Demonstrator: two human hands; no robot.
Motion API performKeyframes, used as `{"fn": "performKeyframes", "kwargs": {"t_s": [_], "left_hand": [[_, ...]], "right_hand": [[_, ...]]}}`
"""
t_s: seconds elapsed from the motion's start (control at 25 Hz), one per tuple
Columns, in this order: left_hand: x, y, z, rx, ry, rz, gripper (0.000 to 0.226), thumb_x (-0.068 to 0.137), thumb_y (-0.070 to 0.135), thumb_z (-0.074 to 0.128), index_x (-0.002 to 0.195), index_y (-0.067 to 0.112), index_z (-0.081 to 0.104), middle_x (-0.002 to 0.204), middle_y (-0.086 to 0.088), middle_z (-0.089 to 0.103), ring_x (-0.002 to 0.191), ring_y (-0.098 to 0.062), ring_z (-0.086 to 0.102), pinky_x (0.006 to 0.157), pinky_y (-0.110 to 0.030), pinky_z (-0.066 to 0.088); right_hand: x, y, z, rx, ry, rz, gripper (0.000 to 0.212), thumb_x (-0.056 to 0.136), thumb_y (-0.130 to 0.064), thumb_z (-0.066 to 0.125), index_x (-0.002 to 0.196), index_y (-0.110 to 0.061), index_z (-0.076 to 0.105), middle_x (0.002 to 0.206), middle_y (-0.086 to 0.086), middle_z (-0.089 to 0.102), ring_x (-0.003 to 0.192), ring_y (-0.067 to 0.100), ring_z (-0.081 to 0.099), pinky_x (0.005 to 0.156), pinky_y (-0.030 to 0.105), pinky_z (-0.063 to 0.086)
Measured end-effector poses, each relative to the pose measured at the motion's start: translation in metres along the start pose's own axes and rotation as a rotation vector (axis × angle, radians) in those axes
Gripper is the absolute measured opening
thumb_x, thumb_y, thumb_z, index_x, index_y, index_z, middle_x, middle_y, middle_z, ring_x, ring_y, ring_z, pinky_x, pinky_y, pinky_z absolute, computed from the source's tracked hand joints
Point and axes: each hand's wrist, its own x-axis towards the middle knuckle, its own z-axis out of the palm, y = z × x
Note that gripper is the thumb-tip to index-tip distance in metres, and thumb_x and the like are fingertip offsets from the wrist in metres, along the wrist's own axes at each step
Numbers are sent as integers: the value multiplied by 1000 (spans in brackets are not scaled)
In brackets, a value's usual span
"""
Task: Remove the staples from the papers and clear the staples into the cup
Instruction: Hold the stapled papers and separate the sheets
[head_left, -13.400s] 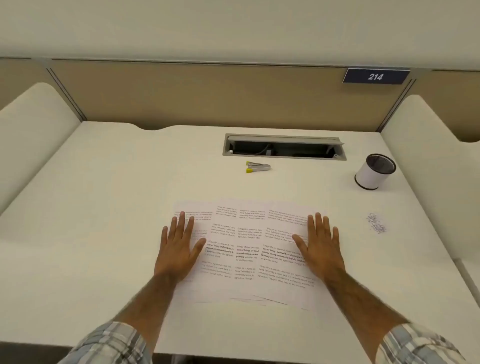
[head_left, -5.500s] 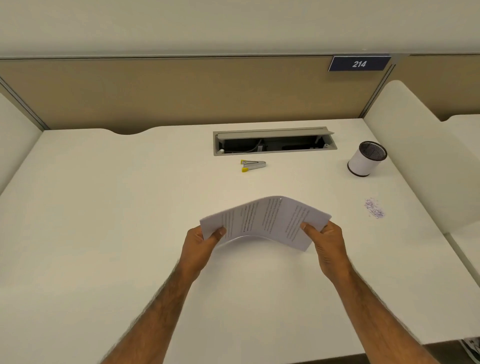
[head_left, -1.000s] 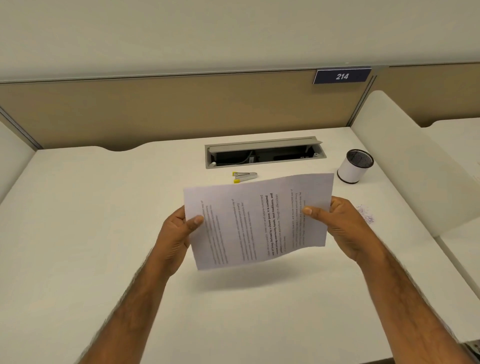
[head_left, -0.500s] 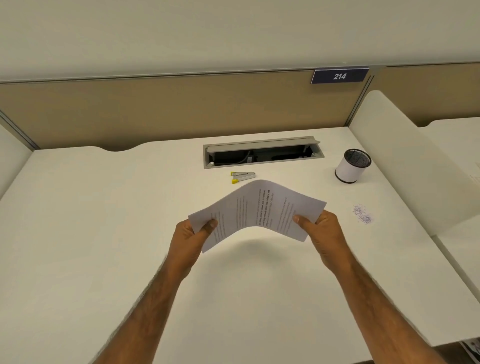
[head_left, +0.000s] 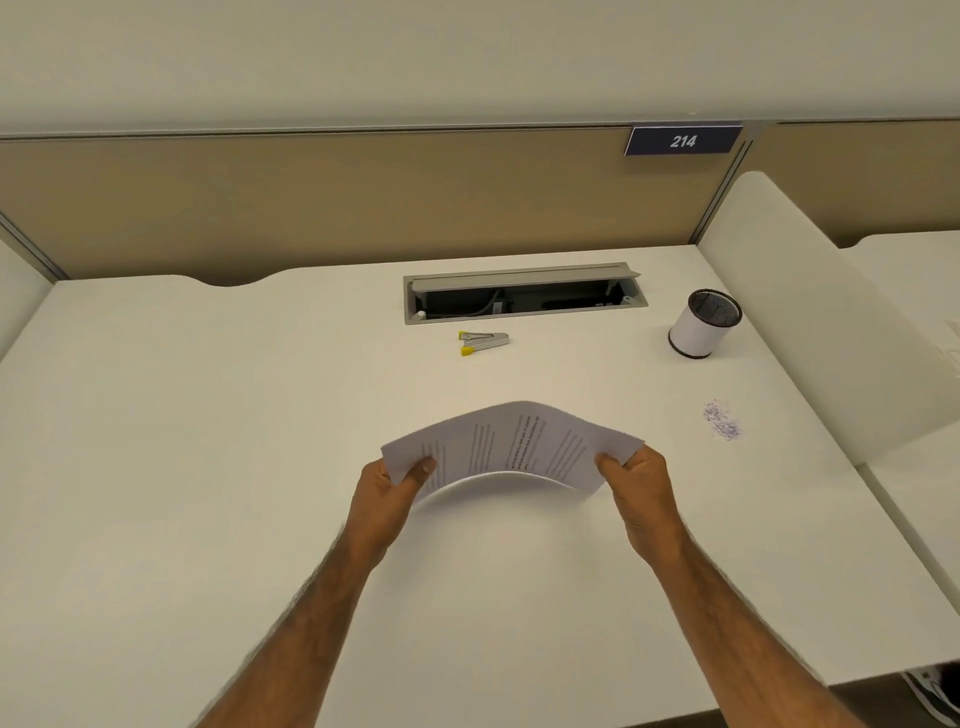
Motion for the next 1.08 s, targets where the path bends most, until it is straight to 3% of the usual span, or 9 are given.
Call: {"fn": "performKeyframes", "kwargs": {"t_s": [0.08,0.2,0.36,0.48,0.72,0.8,0.96,1.08], "left_hand": [[1,8,-1,25,5,22,18,98,17,70,101,34,74,92,19,79,92,-6,73,78,-23,56],[1,16,-6,33,-5,56,20,98,15,70,101,34,74,90,22,79,86,3,72,75,-18,58],[2,7,-12,0,-38,30,18,91,24,80,107,32,75,99,14,80,97,-9,75,78,-23,58],[1,6,-6,9,-23,0,21,95,26,75,116,27,74,104,10,80,103,-16,73,87,-31,58],[4,10,-10,27,-40,-16,20,94,23,77,113,29,74,101,14,80,99,-9,74,83,-25,57],[2,6,-9,18,-46,-23,27,90,31,79,116,29,73,104,13,79,103,-12,73,84,-26,56],[5,8,-7,37,-27,-8,23,98,22,72,121,24,72,110,6,78,104,-16,72,90,-34,57],[6,10,-11,38,-26,-11,22,96,22,74,117,27,73,106,9,80,101,-12,73,87,-31,57]], "right_hand": [[1,-6,-2,22,29,-23,27,93,6,57,113,-11,65,96,-3,70,88,13,66,67,11,51],[3,-18,-7,23,22,-83,27,93,7,57,110,-12,65,96,0,70,86,11,66,67,11,51],[0,-15,-6,-11,-77,-86,35,91,11,55,100,-21,68,97,-1,73,87,9,69,70,16,53],[-1,-9,-3,-32,-55,-67,34,93,8,54,95,-22,69,93,-2,73,85,11,68,70,18,53],[4,-14,-4,-54,-65,-95,30,92,8,54,98,-17,68,92,0,72,83,9,67,67,17,52],[3,-10,-3,-65,-66,-76,28,93,6,54,96,-18,68,91,0,71,83,13,66,67,19,51],[2,-13,-4,-62,-36,-93,32,95,4,53,92,-24,69,88,-2,71,80,9,66,65,17,51],[5,-16,-6,-60,-51,-121,32,93,6,53,93,-22,69,91,1,72,81,10,66,68,19,51]]}}
